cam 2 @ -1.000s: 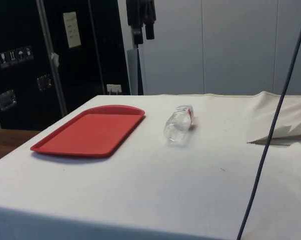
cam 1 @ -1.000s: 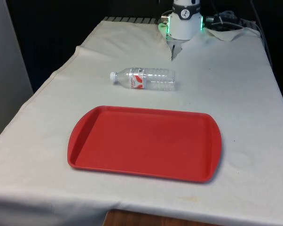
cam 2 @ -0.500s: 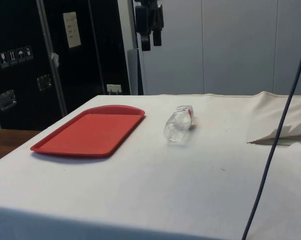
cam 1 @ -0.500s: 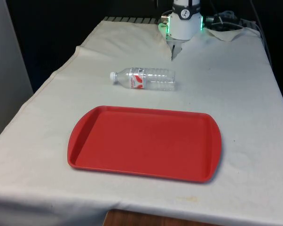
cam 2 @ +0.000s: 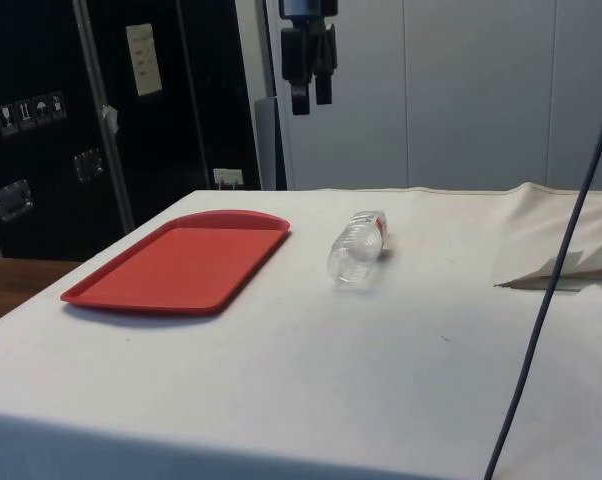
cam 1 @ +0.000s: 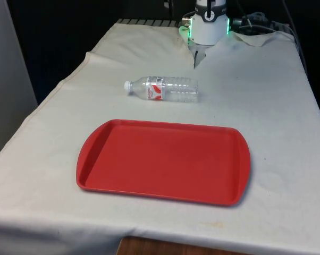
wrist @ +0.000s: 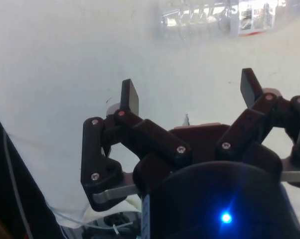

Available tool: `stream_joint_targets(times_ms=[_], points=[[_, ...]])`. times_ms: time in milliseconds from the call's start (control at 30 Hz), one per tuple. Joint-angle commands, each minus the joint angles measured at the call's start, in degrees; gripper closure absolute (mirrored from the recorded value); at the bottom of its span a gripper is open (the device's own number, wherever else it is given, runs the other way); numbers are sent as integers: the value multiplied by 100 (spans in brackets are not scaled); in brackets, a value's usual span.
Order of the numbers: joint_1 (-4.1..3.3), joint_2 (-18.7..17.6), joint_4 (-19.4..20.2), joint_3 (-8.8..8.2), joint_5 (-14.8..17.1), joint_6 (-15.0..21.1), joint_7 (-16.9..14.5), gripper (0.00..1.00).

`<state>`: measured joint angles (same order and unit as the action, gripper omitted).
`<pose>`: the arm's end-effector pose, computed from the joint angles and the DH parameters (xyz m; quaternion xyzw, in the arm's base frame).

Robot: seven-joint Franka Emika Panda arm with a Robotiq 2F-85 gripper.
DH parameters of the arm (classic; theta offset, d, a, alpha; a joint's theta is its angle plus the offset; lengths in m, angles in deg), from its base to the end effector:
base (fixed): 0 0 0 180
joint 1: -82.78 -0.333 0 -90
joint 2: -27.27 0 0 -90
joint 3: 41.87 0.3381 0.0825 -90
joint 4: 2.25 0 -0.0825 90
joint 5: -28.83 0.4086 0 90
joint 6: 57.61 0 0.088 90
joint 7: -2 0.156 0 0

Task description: Place the bottle upright on the tray.

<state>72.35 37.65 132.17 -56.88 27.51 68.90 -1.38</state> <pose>0.4982 -0.0410 0.3649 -0.9997 0.0022 -0.0196 0.0127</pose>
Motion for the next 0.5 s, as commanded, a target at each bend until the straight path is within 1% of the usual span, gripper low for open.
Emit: stream_joint_targets(times_ms=[0, 67, 100, 133, 300, 400, 433, 467], points=[[17, -17, 46, -29, -34, 103, -6, 0], [17, -29, 80, -69, -34, 149, -29, 0], [0, -29, 40, -57, 0, 63, -29, 0], [17, -34, 92, -86, -34, 166, -40, 0], [23, -74, 189, -201, -29, 286, -103, 0], [17, -86, 241, -252, -29, 350, -132, 0], [0, -86, 235, -269, 0, 298, -143, 0], [17, -92, 281, -286, -29, 401, -149, 0]])
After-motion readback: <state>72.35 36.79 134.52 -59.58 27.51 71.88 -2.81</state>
